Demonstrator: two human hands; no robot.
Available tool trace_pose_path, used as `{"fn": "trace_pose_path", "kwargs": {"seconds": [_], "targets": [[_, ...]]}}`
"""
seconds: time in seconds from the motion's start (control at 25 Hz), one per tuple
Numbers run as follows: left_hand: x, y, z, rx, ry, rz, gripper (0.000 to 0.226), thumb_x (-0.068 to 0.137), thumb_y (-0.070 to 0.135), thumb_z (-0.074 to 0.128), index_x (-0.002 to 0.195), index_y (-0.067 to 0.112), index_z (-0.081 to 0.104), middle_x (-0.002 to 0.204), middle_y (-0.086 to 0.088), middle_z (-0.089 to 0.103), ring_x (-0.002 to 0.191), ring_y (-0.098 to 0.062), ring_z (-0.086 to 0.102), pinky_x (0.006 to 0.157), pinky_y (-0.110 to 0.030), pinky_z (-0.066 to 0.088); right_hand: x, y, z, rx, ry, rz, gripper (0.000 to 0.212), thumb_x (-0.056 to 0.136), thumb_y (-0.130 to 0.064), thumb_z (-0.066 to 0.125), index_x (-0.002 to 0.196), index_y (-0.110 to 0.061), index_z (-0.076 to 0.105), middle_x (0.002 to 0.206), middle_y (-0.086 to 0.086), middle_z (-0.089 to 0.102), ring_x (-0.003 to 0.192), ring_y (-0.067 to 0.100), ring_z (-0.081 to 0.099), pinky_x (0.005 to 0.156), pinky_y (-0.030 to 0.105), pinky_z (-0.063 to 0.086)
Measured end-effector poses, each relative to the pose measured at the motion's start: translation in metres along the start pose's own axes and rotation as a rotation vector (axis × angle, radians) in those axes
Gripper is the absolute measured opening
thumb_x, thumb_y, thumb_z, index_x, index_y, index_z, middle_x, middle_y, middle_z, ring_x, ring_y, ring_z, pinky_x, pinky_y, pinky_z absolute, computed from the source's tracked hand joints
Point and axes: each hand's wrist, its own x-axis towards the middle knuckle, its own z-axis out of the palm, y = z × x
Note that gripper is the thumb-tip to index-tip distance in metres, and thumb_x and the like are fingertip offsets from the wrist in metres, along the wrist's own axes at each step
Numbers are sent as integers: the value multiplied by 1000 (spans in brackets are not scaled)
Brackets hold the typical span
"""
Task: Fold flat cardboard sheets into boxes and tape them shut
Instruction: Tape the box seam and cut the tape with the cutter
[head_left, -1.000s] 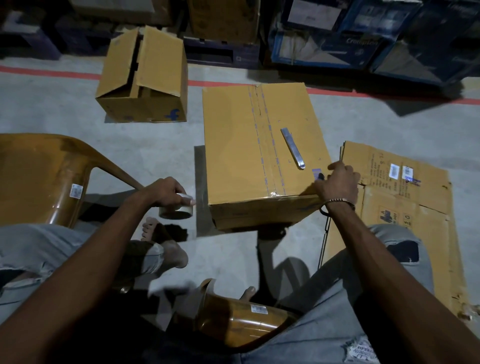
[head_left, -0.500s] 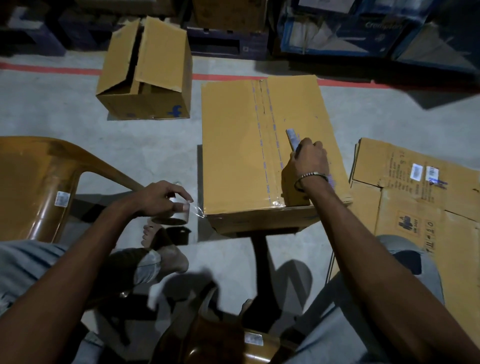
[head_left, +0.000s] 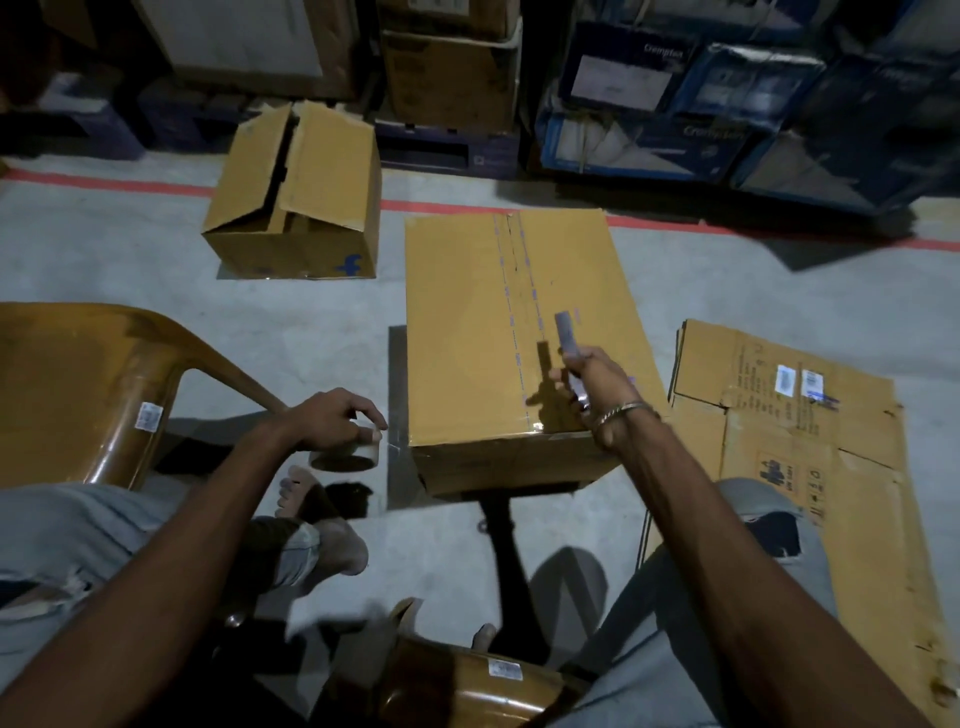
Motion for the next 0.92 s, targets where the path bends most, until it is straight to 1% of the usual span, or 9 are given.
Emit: {"fn": "trace_pose_path", "kwargs": {"seconds": [0.08, 0.12, 0.28, 0.4, 0.52, 0.64, 0.72, 0.8, 0.92], "targets": [[-1, 0, 0, -8, -1, -2, 15, 94, 34, 75, 109, 35, 77, 126, 9, 68, 116, -15, 60, 95, -33, 45, -21, 12, 5, 103, -65, 92, 33, 105, -33, 46, 118, -12, 67, 69, -3, 63, 54, 12, 43, 43, 24, 28], [-2, 1, 1, -3, 4, -8, 16, 93, 34, 76, 110, 33, 77, 126, 8, 69, 115, -16, 61, 96, -34, 47, -32, 19, 8, 181, -97, 135, 37, 104, -34, 42, 117, -11, 67, 70, -1, 61, 57, 13, 42, 43, 24, 27], [-5, 6, 2, -13, 24, -17, 17, 93, 33, 77, 109, 29, 80, 125, 4, 70, 113, -19, 63, 100, -37, 50, -66, 46, 24, 369, -152, 170, 40, 102, -5, 46, 139, 3, 54, 85, 8, 62, 69, 20, 60, 59, 33, 56], [-9, 6, 3, -24, 33, -33, 17, 92, 34, 78, 108, 29, 80, 123, 2, 71, 112, -21, 64, 98, -38, 52, -95, 53, 42, 402, -162, 136, 29, 104, 6, 46, 132, -1, 49, 103, 21, 66, 84, 34, 75, 66, 42, 63], [-14, 6, 4, -45, 43, -35, 12, 94, 36, 75, 104, 30, 80, 121, 1, 73, 109, -21, 65, 98, -39, 53, -125, 64, 62, 133, -214, 92, 17, 108, -7, 50, 123, -10, 44, 108, 24, 74, 86, 39, 76, 66, 39, 63], [-18, 7, 5, -104, 64, -13, 15, 96, 34, 73, 104, 24, 80, 117, 1, 73, 105, -20, 65, 92, -33, 51, -150, 84, 90, -167, -238, 17, 22, 108, -28, 54, 120, -14, 41, 84, 16, 76, 67, 35, 74, 57, 35, 60], [-18, 9, 7, -110, 66, 15, 11, 95, 31, 73, 100, 24, 80, 115, 1, 72, 102, -20, 65, 85, -31, 49, -162, 94, 109, -298, -172, -40, 29, 107, -37, 53, 111, -12, 40, 71, 21, 68, 54, 34, 70, 47, 34, 56], [-17, 8, 7, -98, 66, 28, 7, 94, 26, 73, 96, 25, 79, 113, 2, 74, 100, -18, 65, 83, -30, 48, -163, 108, 126, -429, -60, -102, 33, 106, -43, 51, 101, -13, 39, 74, 27, 65, 48, 34, 68, 43, 35, 54], [-17, 7, 6, -96, 51, 20, 10, 92, 21, 74, 89, 30, 77, 105, 2, 74, 89, -15, 62, 75, -28, 45, -160, 125, 145, -709, 23, -218, 32, 103, -48, 48, 93, -21, 36, 79, 13, 63, 59, 35, 67, 50, 49, 59]]}}
